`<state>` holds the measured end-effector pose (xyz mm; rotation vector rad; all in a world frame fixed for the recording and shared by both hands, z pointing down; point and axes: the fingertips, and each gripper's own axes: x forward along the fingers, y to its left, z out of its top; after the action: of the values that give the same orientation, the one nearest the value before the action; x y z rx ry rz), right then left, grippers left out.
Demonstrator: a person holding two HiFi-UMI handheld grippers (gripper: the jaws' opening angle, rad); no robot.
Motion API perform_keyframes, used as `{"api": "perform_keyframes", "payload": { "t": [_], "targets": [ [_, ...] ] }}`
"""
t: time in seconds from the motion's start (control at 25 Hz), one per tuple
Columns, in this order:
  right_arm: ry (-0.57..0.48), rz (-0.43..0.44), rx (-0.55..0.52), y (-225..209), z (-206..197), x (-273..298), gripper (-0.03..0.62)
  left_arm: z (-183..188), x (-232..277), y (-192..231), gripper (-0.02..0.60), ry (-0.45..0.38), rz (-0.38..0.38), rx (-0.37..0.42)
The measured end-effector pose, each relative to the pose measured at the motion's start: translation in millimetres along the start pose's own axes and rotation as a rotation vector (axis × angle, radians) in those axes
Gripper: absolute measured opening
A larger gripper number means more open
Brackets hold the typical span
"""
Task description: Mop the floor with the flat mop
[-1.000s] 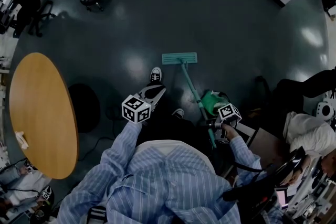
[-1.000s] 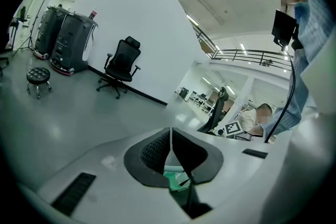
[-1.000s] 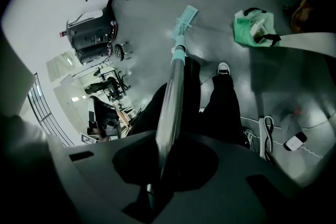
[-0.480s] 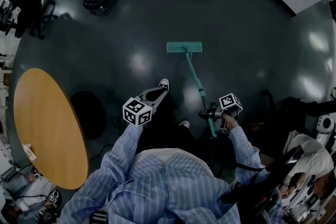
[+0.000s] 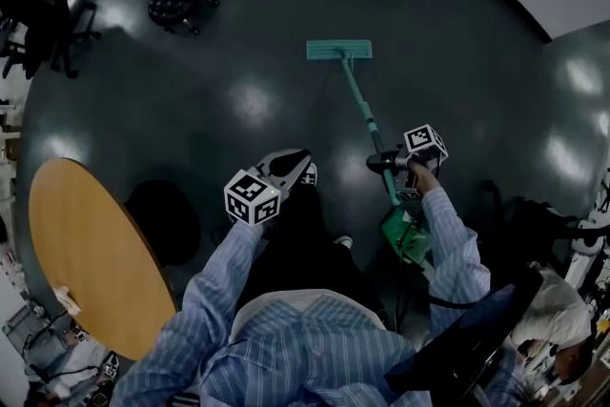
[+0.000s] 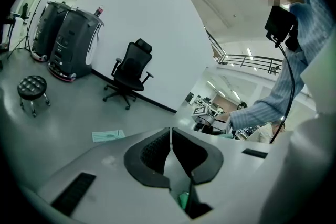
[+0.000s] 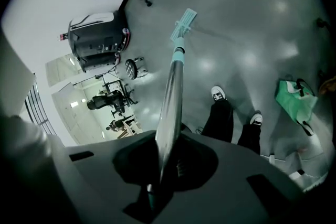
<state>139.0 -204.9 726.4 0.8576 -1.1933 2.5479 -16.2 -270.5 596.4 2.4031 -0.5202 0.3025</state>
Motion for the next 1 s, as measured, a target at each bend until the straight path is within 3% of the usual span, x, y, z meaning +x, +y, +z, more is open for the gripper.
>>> {"api": "perform_keyframes", "payload": {
  "t": [0.28,0.56,0.8,1.0],
  "targets": [
    [-0.042,-0.015,-0.024,92,120,24,0.051,18,21,62,0.015,0.03,-0.006,-0.006],
    [-0.087,-0.01,-0.042,156,232,54,0.051,-3,17,103,0.015,0.048,0.025,-0.063],
    [-0.146,0.01,-0.011,201,293,73,0.049,-23,3,124,0.015,0.073,0.076,-0.093],
    [-0.177,0.066,0.028,217,316,81,0.049,-28,6,132,0.015,0.075,0.089,-0.09]
  ]
}}
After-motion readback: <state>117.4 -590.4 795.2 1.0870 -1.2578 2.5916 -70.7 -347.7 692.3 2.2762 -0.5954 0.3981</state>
